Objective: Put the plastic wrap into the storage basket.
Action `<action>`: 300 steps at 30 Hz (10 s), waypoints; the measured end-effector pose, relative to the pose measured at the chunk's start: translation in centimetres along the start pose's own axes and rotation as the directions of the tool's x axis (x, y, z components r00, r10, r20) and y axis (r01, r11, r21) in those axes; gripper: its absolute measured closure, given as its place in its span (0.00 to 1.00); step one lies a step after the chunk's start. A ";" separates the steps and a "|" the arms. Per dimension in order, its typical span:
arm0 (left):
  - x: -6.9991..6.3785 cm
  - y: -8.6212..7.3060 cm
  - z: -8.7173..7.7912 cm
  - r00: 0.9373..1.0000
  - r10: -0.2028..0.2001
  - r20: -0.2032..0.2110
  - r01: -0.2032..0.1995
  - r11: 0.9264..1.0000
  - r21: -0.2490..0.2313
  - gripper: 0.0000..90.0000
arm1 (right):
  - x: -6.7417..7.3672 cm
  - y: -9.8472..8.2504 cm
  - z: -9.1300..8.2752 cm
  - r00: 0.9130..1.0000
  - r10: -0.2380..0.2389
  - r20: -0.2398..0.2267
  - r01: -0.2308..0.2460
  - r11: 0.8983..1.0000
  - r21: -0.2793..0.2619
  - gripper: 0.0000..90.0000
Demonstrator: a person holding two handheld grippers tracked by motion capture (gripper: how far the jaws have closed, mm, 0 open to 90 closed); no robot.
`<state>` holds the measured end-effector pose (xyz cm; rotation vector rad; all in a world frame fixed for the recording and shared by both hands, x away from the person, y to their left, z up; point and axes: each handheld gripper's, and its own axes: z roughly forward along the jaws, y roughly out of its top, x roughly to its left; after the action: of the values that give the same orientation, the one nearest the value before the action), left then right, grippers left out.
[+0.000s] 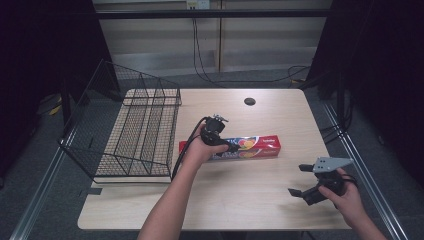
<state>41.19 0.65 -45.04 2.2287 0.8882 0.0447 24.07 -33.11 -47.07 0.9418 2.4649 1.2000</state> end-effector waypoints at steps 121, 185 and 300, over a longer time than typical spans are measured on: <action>-2.9 4.8 -5.7 0.997 -0.064 -0.044 0.076 0.929 0.362 0.49 | 0.3 0.3 0.0 1.000 0.002 -0.018 -0.003 0.999 -0.034 0.03; 0.9 8.0 -18.5 0.954 -0.217 -0.206 0.269 0.924 0.273 0.49 | 0.4 0.4 0.2 1.000 0.009 -0.029 -0.010 0.999 -0.041 0.03; 7.5 4.1 -29.5 0.779 -0.446 -0.440 0.523 0.850 0.066 0.49 | 0.5 0.3 0.3 1.000 0.007 -0.018 -0.008 0.999 -0.031 0.03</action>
<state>41.01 21.28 -22.33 2.1144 1.7533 0.2016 23.91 -32.46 -47.01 0.9369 2.4516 1.2510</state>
